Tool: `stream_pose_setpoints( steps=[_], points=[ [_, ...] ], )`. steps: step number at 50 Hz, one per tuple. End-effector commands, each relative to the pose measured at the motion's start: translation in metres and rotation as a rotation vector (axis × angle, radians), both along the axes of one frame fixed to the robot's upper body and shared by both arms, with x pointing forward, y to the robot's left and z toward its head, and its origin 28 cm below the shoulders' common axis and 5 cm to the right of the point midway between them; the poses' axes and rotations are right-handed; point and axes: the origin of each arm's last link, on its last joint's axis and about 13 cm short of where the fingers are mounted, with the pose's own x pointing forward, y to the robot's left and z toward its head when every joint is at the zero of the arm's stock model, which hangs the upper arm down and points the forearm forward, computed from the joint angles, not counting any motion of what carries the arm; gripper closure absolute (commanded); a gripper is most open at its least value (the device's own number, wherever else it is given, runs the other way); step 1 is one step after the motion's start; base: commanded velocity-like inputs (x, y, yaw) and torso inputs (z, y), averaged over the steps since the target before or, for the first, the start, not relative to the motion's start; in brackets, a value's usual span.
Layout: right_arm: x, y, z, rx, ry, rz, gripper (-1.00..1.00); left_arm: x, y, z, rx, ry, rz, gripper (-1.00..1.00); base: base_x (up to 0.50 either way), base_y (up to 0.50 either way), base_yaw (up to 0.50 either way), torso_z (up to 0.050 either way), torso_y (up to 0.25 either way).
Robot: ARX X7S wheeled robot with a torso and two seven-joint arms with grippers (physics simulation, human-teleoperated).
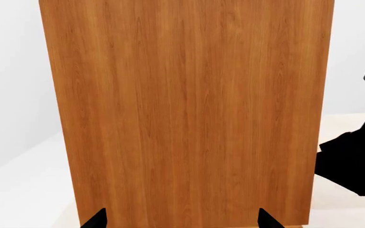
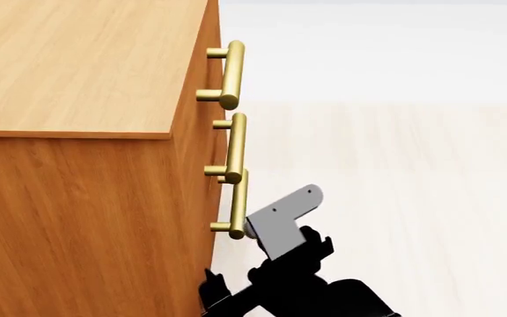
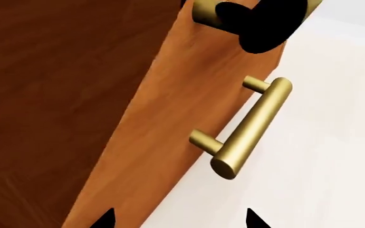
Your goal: Put the bowl in the bottom drawer of the cabinet and close it.
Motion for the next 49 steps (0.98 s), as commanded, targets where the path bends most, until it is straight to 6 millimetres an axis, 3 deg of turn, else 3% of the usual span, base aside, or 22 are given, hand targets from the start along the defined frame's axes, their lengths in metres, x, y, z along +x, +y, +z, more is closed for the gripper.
stream_pose_setpoints(
  steps=[1, 6, 17, 32, 42, 49],
  points=[
    [-0.005, -0.008, 0.009, 0.067, 0.018, 0.112, -1.00, 0.000, 0.000, 0.000, 0.002, 0.000, 0.001, -1.00, 0.00, 0.00, 0.00, 0.000, 0.000],
    [-0.005, -0.009, 0.009, 0.059, 0.007, 0.091, -1.00, 0.000, 0.000, 0.000, 0.001, 0.000, 0.003, -1.00, 0.00, 0.00, 0.00, 0.000, 0.000],
    [-0.008, -0.025, 0.007, -0.007, -0.029, -0.264, -1.00, -0.001, 0.000, 0.000, -0.006, -0.009, 0.008, -1.00, 0.00, 0.00, 0.00, 0.000, 0.000],
    [-0.026, -0.052, 0.007, -0.065, -0.065, -0.441, -1.00, -0.003, 0.001, 0.010, -0.021, -0.028, -0.013, -1.00, 0.00, 0.00, 0.00, 0.000, 0.000],
    [-0.044, -0.063, 0.032, -0.056, -0.155, -0.526, -1.00, -0.007, 0.000, 0.029, -0.024, -0.055, -0.044, -1.00, 0.00, 0.00, 0.00, 0.000, 0.000],
    [-0.057, -0.067, 0.061, -0.044, -0.222, -0.565, -1.00, -0.011, 0.000, 0.046, -0.032, -0.087, -0.058, -1.00, 0.00, 0.00, 0.00, 0.000, 0.000]
  ],
)
